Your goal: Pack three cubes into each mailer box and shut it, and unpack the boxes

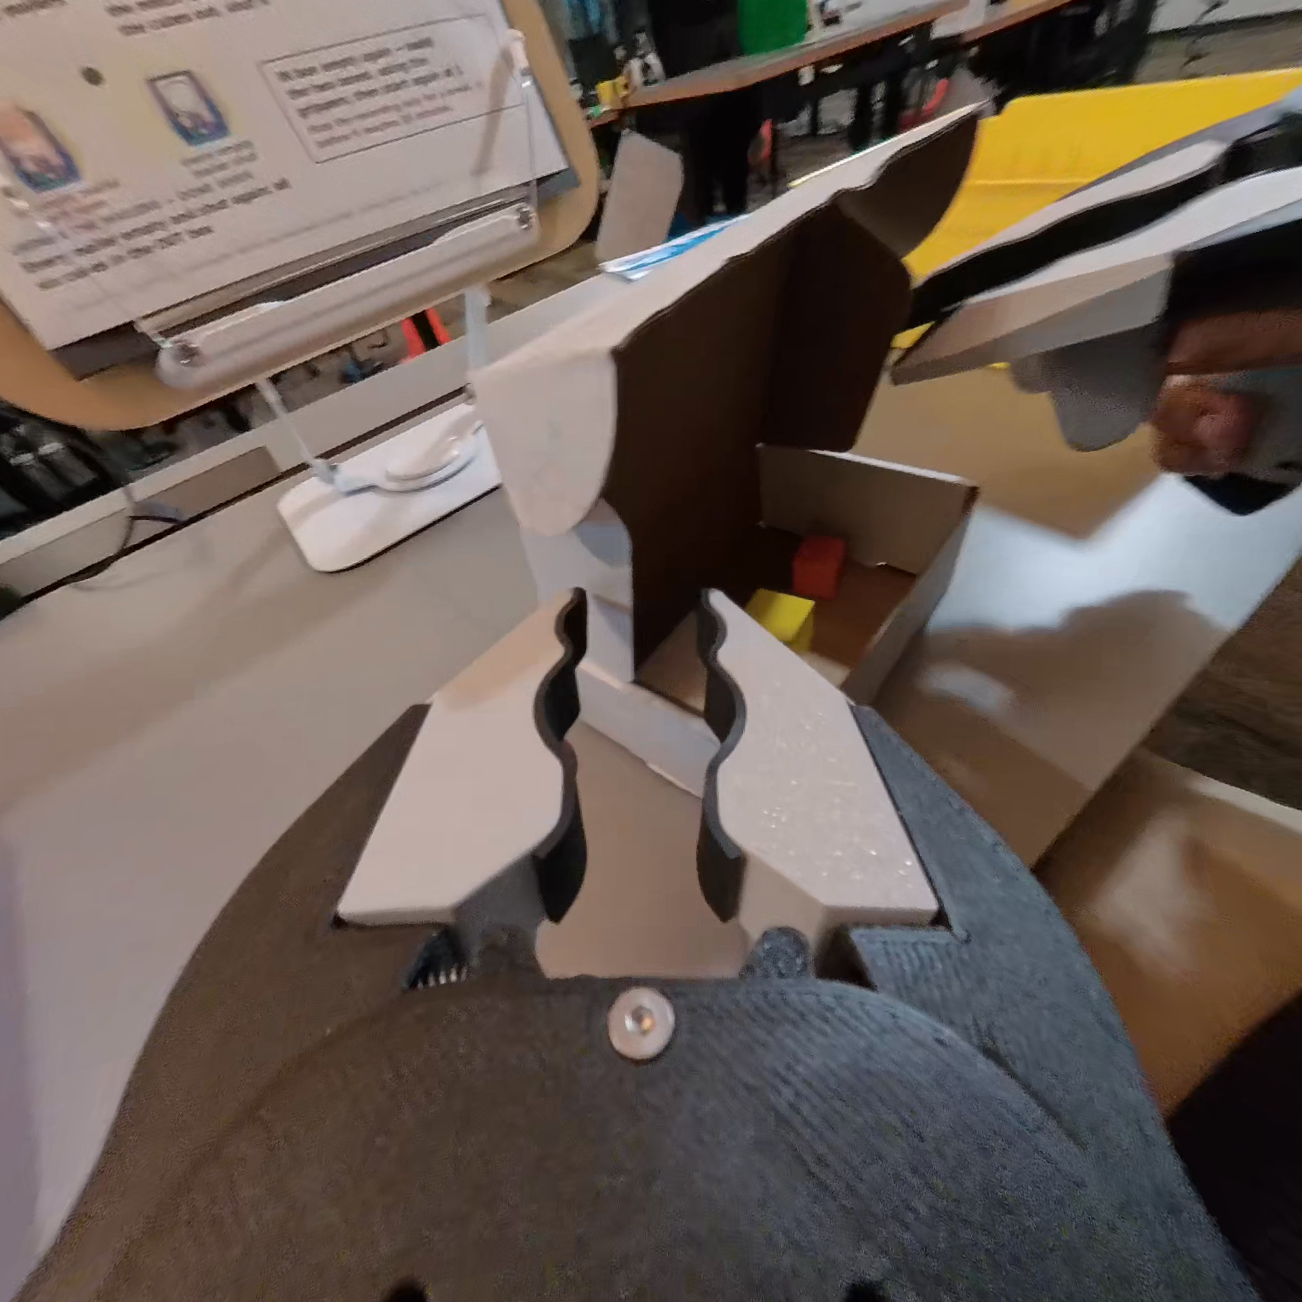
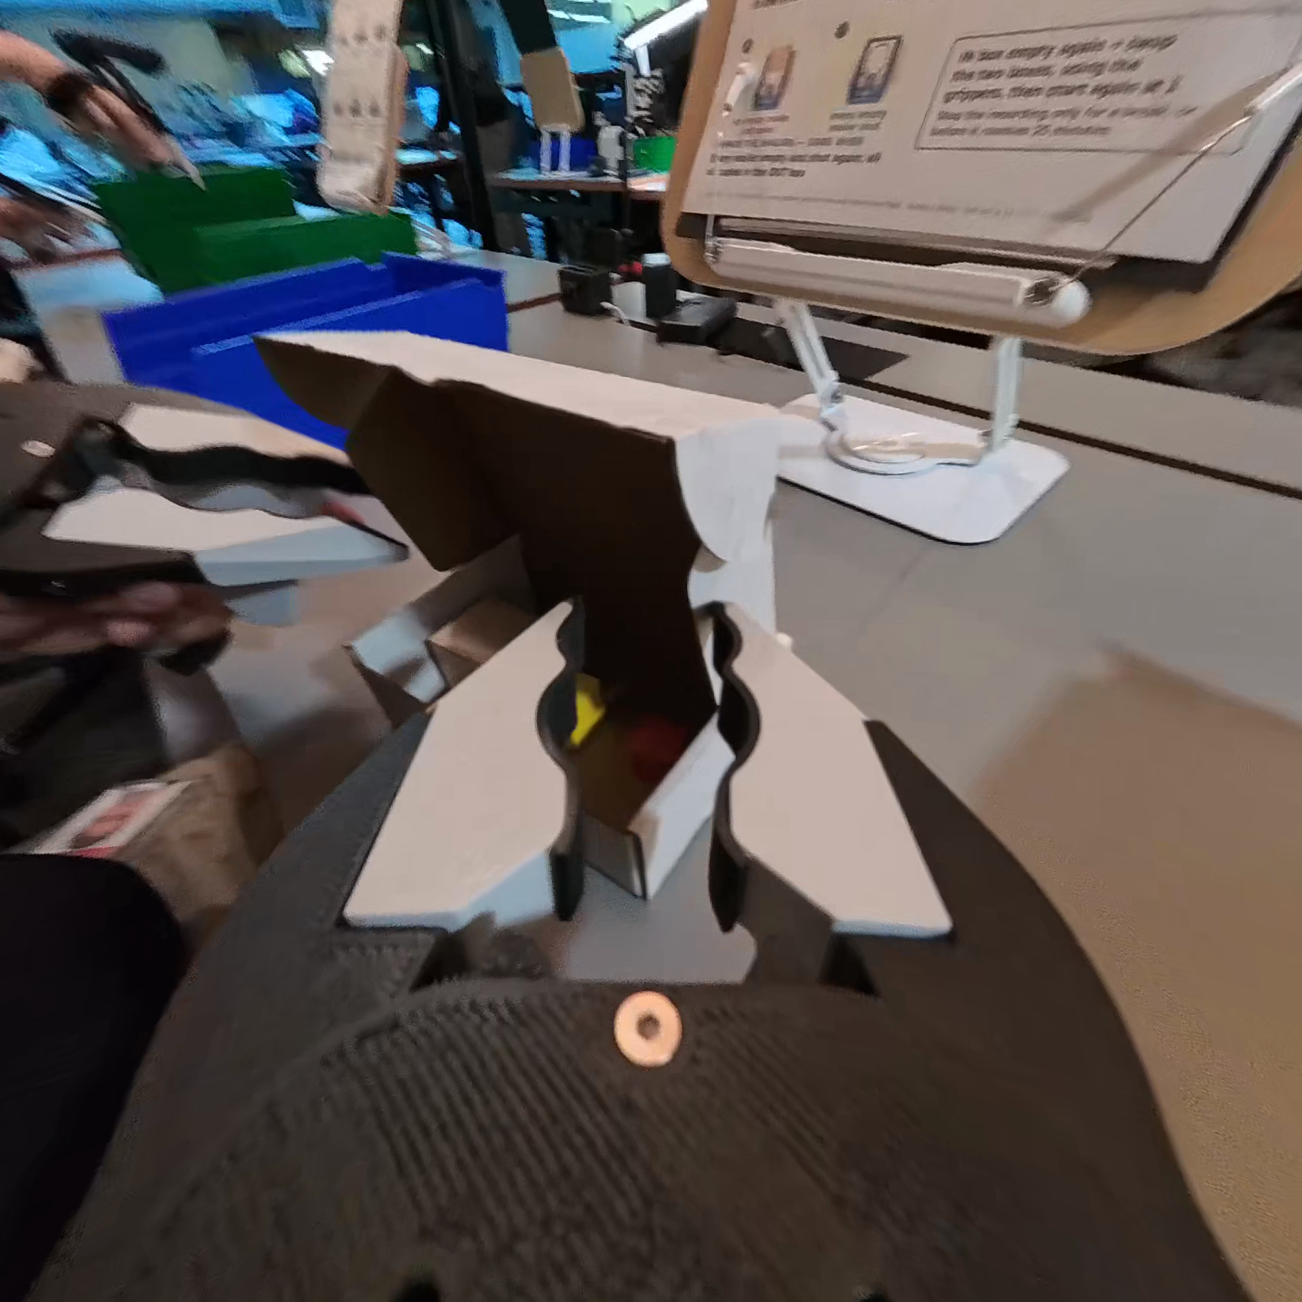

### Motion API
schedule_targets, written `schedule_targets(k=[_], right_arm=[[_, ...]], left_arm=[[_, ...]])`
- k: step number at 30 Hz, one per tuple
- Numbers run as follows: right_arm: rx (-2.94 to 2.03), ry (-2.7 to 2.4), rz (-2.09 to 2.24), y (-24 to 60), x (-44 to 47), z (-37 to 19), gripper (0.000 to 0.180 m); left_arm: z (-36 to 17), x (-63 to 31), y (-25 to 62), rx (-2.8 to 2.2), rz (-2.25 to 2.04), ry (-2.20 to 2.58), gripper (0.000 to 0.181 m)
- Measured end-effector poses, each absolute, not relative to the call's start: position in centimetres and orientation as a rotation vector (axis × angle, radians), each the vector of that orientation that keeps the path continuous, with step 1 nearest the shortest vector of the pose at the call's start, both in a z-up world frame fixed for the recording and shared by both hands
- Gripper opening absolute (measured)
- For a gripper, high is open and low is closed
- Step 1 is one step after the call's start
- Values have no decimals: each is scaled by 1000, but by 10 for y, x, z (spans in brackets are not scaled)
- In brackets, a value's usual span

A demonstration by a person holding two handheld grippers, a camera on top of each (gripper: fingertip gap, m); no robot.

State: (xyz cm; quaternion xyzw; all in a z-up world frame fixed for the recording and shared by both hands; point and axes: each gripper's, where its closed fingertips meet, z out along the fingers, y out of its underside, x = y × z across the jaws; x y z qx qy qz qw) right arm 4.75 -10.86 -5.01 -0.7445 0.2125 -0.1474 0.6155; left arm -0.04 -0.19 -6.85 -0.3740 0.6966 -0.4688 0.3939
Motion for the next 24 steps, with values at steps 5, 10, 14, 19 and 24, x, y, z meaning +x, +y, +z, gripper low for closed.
schedule_targets(k=[5,10,14,19,24], right_arm=[[-1740,518,-230,-106,42,-59,25],[-1849,523,-250,-107,42,-77,35],[-1874,479,-268,-111,39,-74,45],[-1846,509,-308,-122,46,-70,51],[-1796,432,-479,-130,44,-55,45]], left_arm=[[-78,-7,-15,-877,-1120,1834,30],[-90,-10,-19,-845,-1052,1901,33],[-91,-13,-13,-866,-1021,1902,45],[-70,-15,-2,-859,-1027,1747,50],[-57,-21,-10,-741,-1031,1697,34]])
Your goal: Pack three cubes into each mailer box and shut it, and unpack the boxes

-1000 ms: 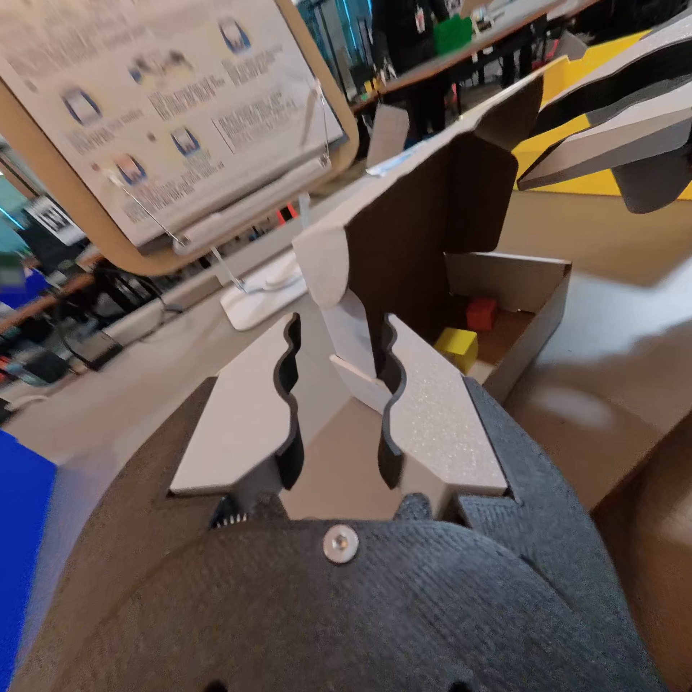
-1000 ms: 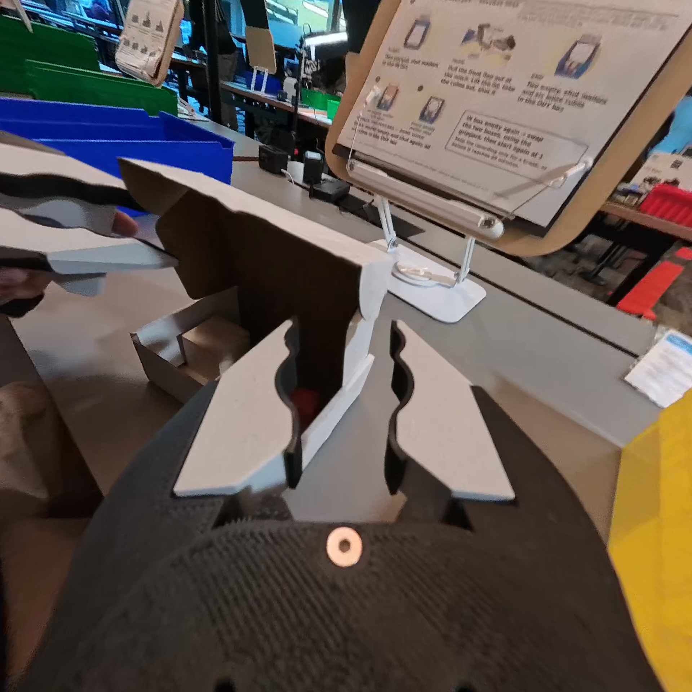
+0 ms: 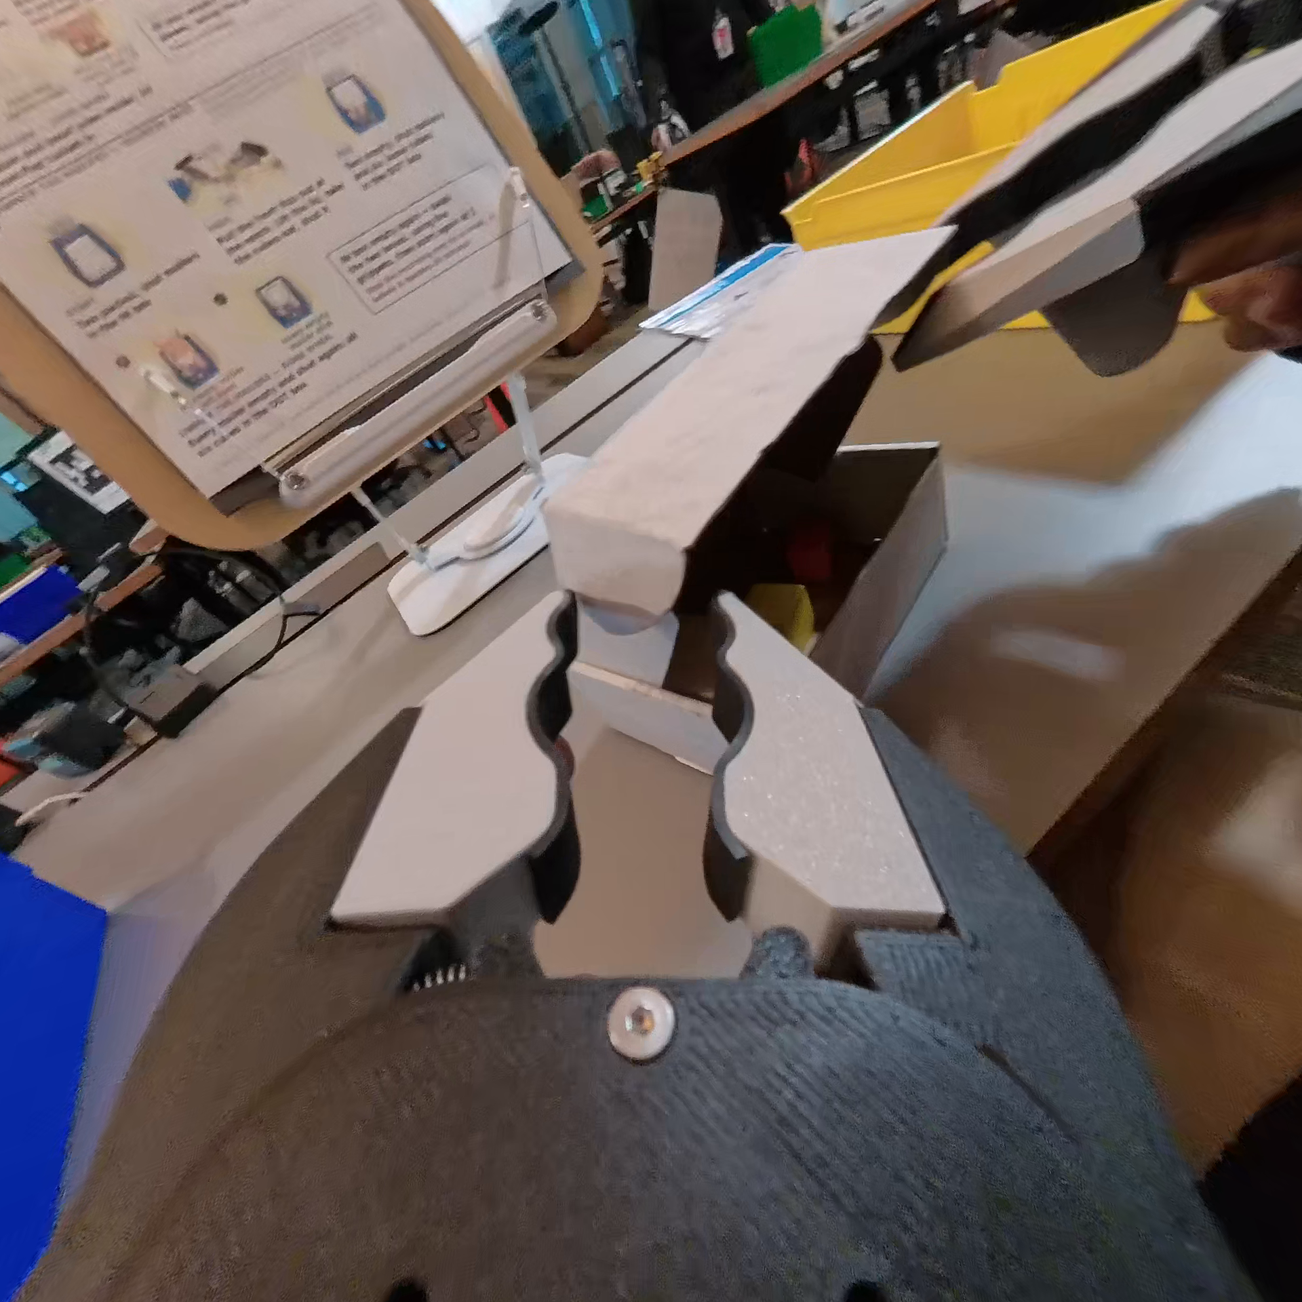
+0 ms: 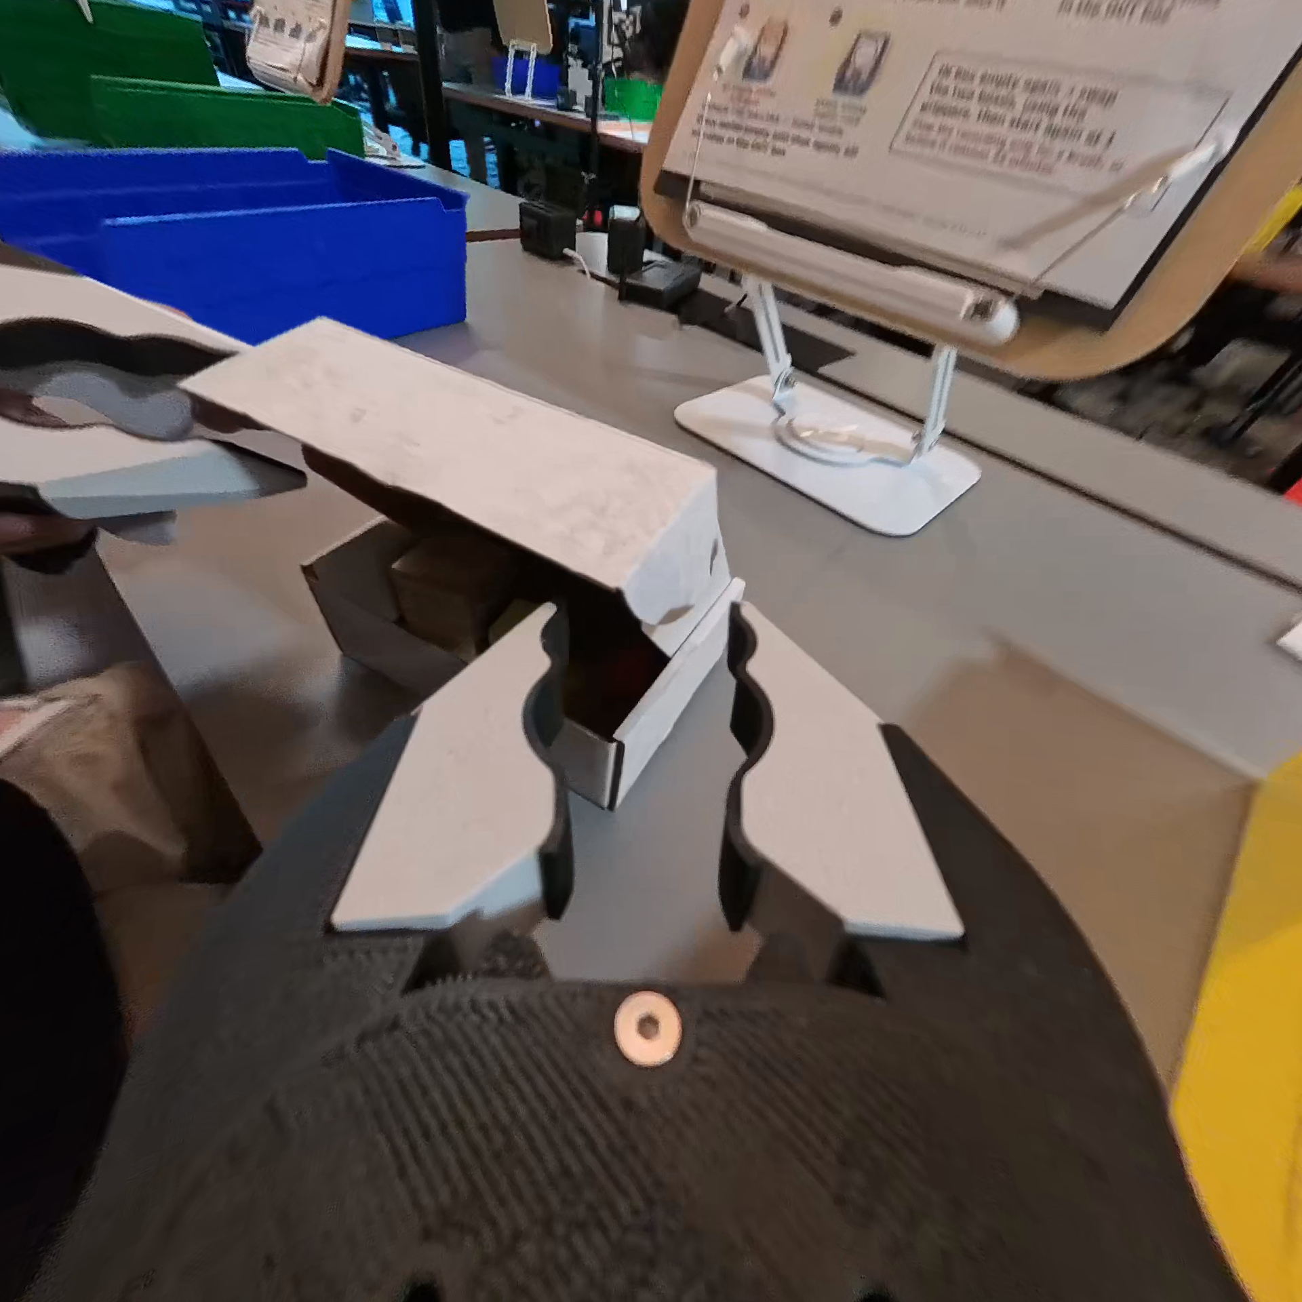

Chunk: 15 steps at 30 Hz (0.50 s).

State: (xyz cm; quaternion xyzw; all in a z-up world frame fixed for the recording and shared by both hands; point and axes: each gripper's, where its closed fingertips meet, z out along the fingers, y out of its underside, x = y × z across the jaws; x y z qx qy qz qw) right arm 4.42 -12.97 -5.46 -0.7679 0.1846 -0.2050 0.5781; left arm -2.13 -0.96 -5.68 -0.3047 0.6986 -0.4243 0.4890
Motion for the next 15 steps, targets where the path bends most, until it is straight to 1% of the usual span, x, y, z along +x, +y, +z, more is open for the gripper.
schedule_targets(k=[3,6,8,10,15], right_arm=[[-1806,286,-645,-130,33,-48,35],[-1831,174,-827,-132,25,-47,21],[-1837,151,-878,-134,23,-46,7],[-1841,174,-829,-133,22,-46,4],[-1814,322,-546,-134,21,-47,3]], left_arm=[[-54,-24,-11,-724,-1014,1685,18],[-54,-28,-12,-728,-1006,1684,15],[-56,-28,-11,-734,-991,1684,13],[-57,-28,-10,-728,-976,1686,11],[-59,-30,-12,-725,-976,1734,8]])
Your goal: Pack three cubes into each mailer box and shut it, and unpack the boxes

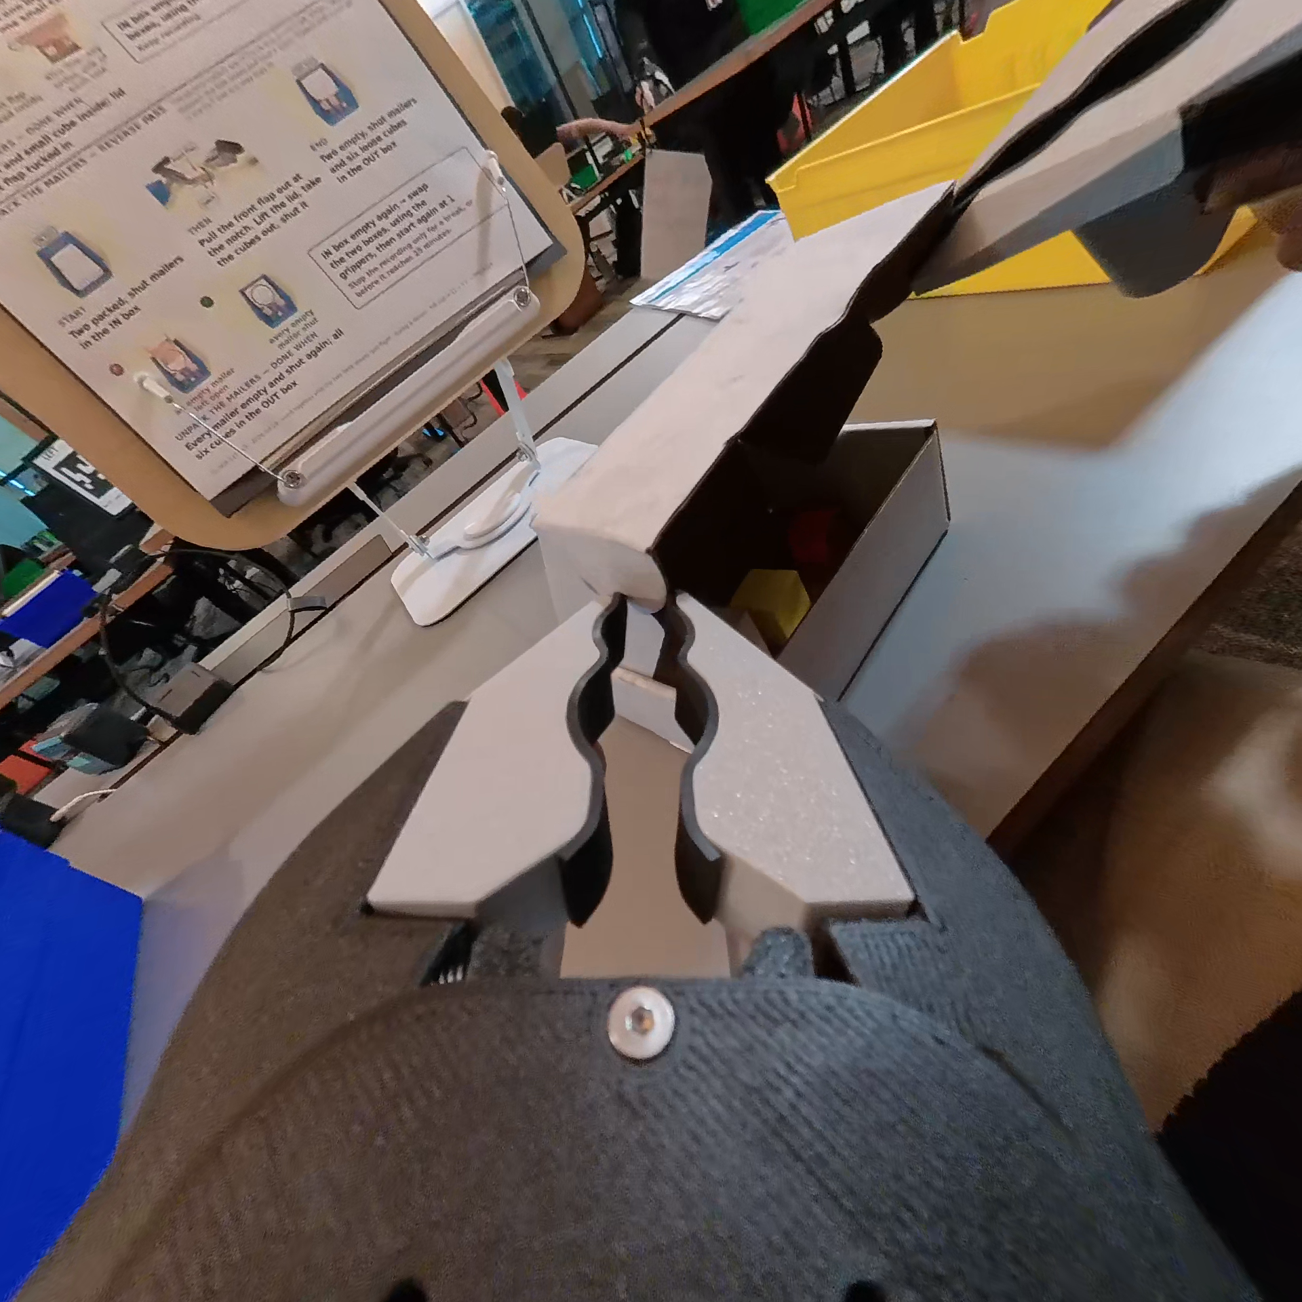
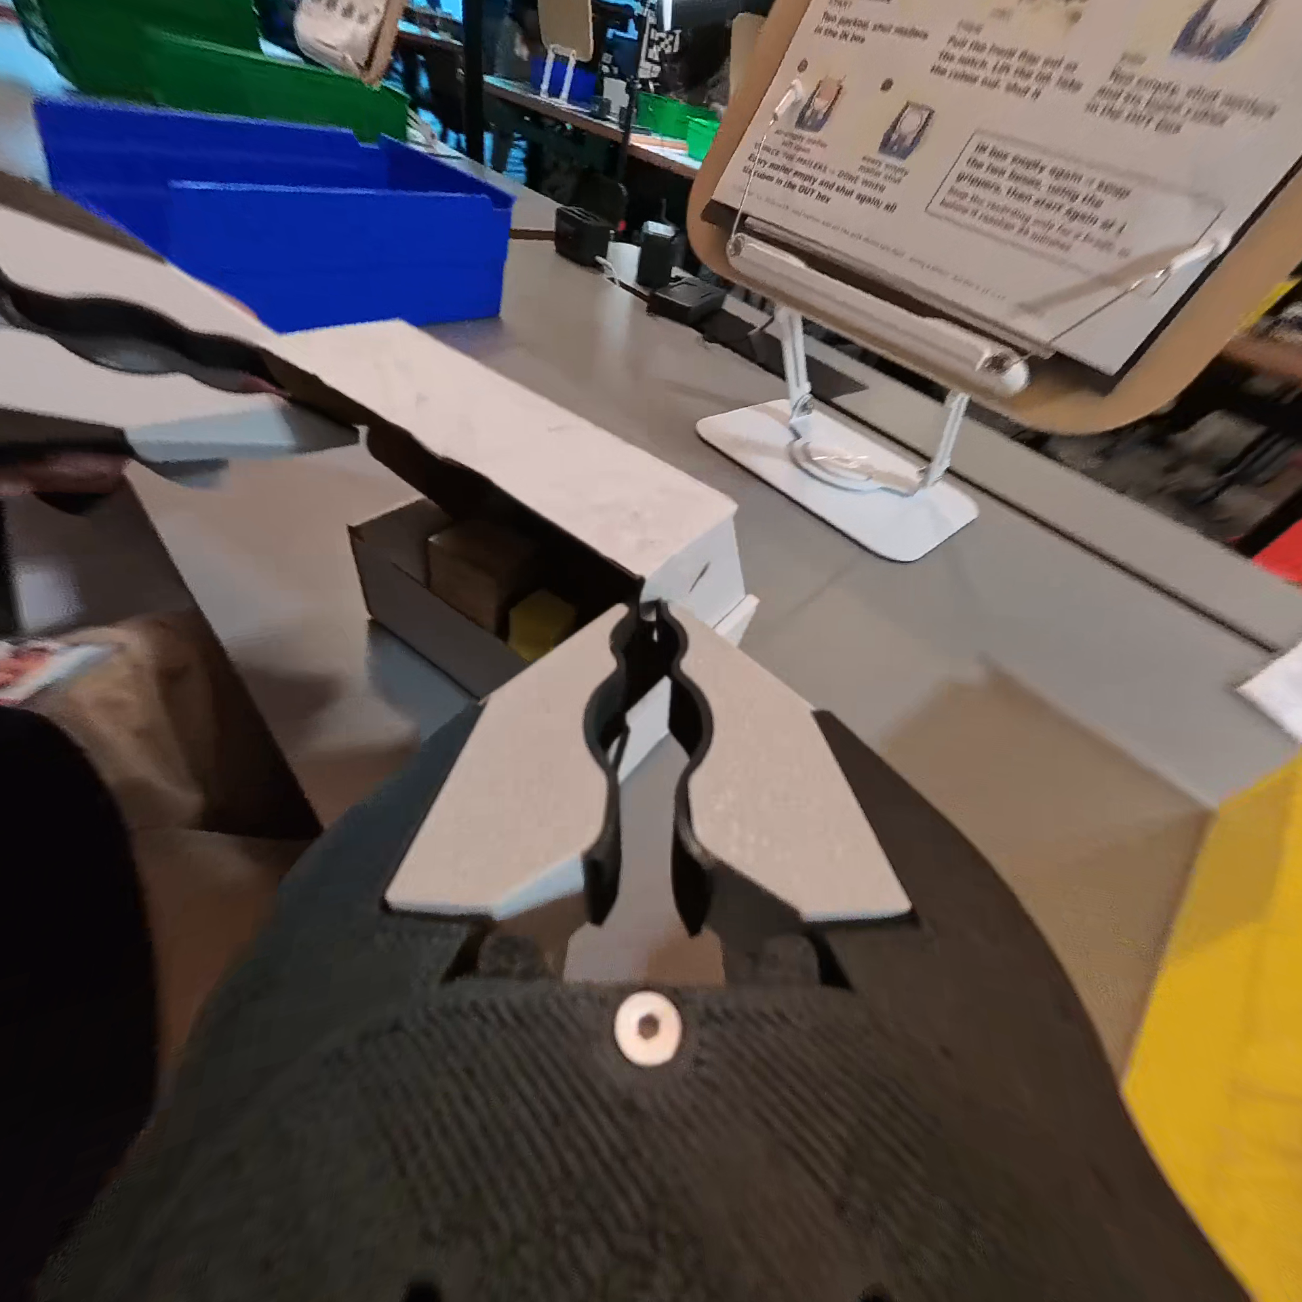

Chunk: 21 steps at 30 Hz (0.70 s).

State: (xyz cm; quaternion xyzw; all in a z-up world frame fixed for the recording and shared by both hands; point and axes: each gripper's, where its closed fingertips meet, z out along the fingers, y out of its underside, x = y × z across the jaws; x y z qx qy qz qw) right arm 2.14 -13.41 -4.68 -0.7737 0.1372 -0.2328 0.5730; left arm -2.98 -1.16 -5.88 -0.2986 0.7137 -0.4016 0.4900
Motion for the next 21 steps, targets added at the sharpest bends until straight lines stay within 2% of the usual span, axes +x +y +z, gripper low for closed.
schedule_targets(k=[6,14,16,17,19,21], right_arm=[[-1910,327,-484,-135,17,-57,1],[-1988,308,-483,-135,13,-65,0],[-1987,307,-484,-136,14,-67,0],[-1987,308,-483,-135,14,-67,0],[-1983,310,-479,-135,14,-68,0],[-1982,307,-481,-134,15,-68,0]], left_arm=[[-70,-34,-13,-688,-882,1802,0],[-85,-34,-4,-772,-849,1824,1],[-90,-37,6,-846,-838,1803,27],[-89,-39,11,-868,-847,1779,34],[-77,-42,12,-863,-912,1710,45],[-57,-43,7,-807,-995,1633,48]])
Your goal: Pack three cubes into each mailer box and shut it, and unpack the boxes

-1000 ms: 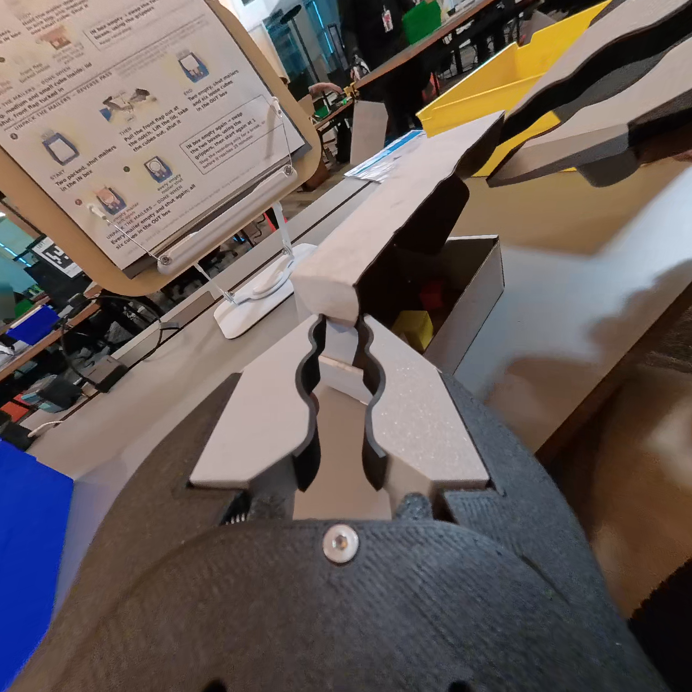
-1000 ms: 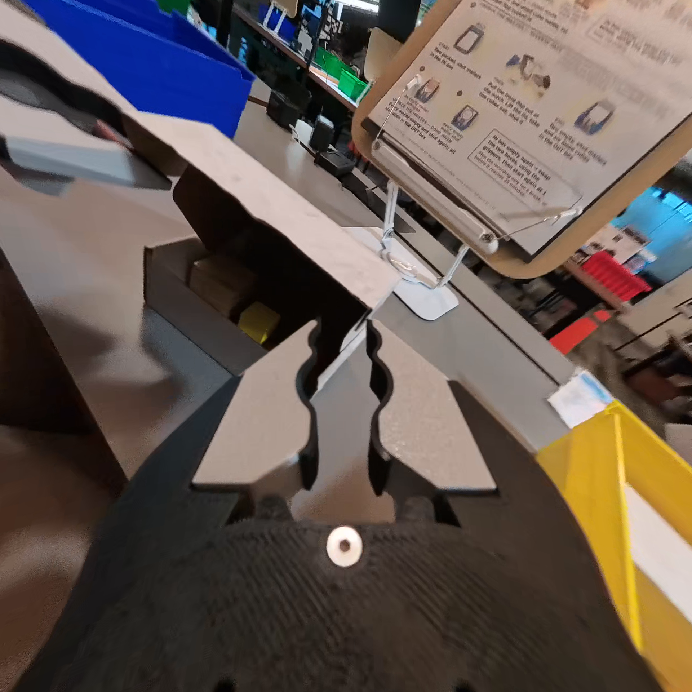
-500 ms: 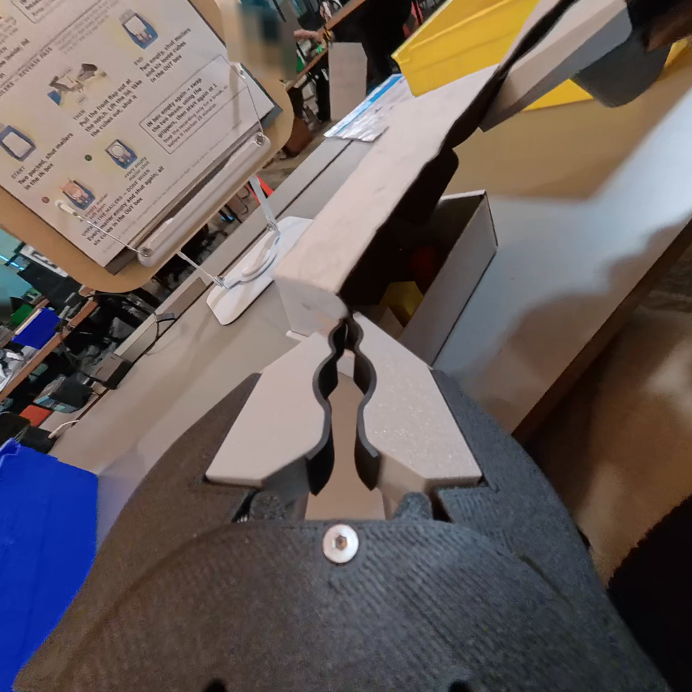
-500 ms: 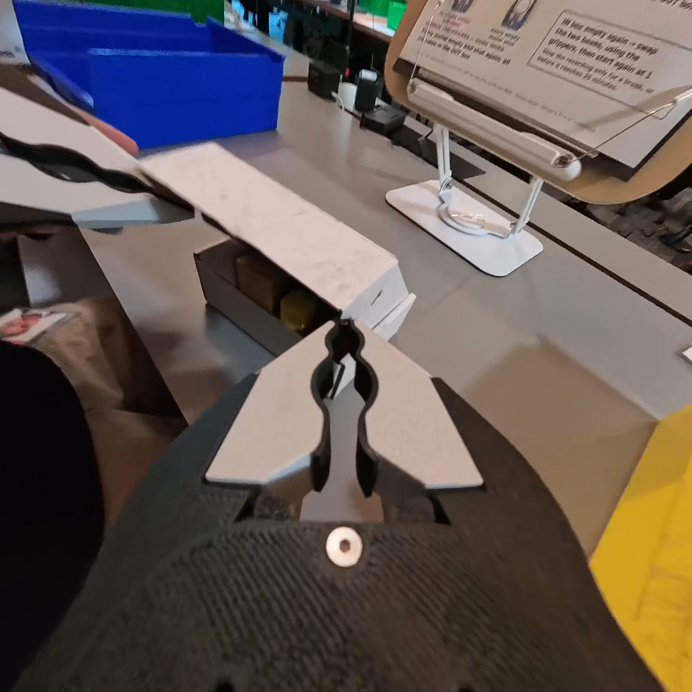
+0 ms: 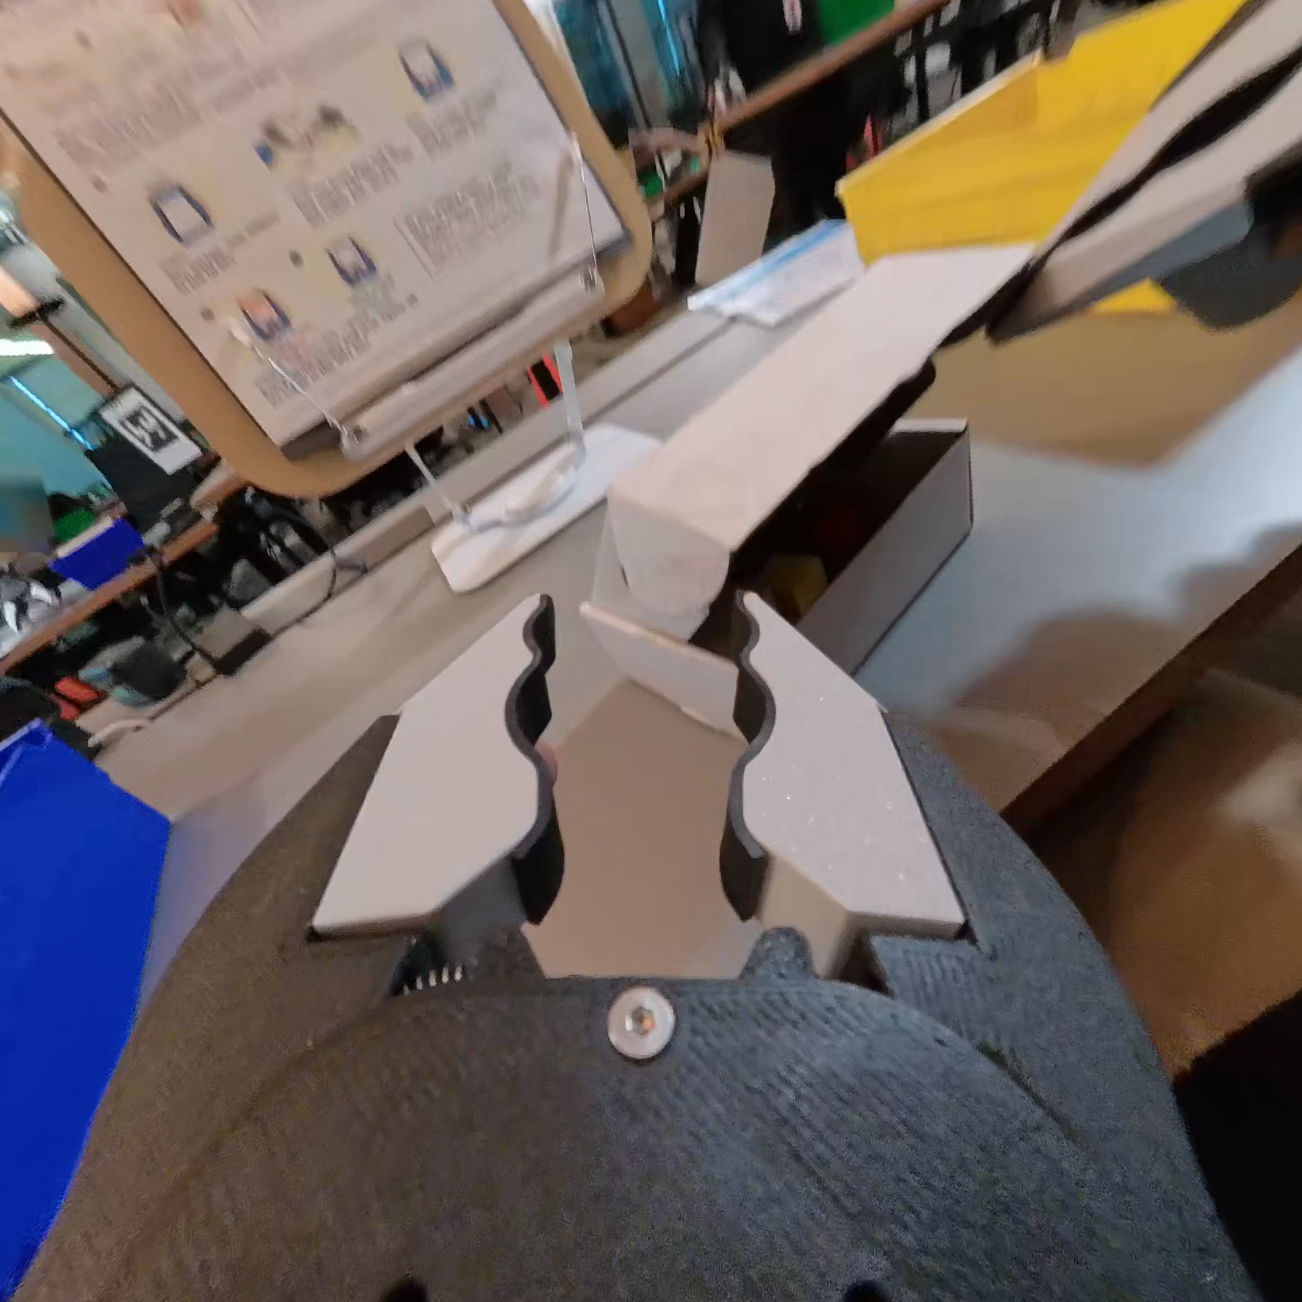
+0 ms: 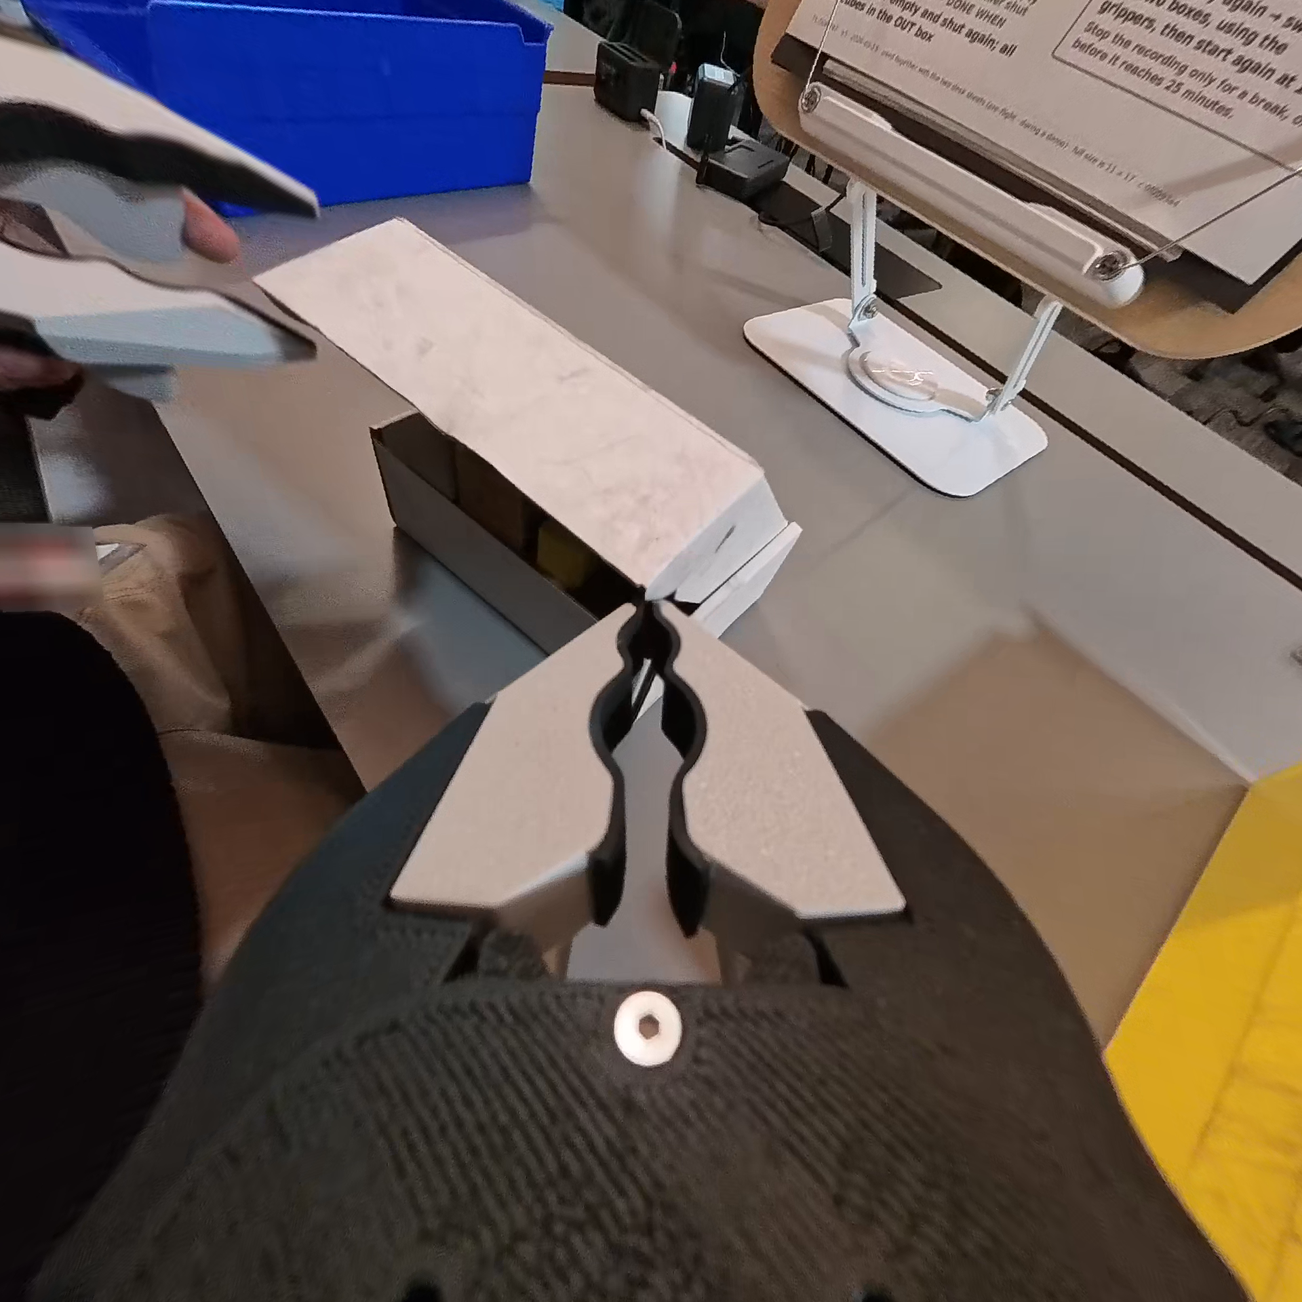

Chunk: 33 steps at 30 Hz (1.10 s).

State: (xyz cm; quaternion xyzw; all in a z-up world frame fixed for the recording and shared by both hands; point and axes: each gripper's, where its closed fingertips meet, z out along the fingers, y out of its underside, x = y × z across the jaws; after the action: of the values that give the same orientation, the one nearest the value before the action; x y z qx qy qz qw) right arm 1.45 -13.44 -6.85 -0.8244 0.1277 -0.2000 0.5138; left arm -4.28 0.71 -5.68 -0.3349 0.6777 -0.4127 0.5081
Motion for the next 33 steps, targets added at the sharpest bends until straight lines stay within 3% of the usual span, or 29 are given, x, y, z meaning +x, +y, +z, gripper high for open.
schedule_targets(k=[5,10,21,26,33], right_arm=[[-1999,297,-465,-132,12,-73,0],[-1999,279,-462,-130,9,-71,0],[-2006,224,-569,-132,10,-67,0],[-1967,155,-765,-131,17,-64,24],[-1945,229,-795,-137,27,-63,33]], left_arm=[[-66,-37,-5,-766,-971,1680,47],[-63,-34,-4,-725,-918,1638,13],[-63,-35,-2,-712,-911,1643,12],[-62,-36,-3,-705,-911,1638,13],[-63,-35,0,-723,-914,1635,9]])
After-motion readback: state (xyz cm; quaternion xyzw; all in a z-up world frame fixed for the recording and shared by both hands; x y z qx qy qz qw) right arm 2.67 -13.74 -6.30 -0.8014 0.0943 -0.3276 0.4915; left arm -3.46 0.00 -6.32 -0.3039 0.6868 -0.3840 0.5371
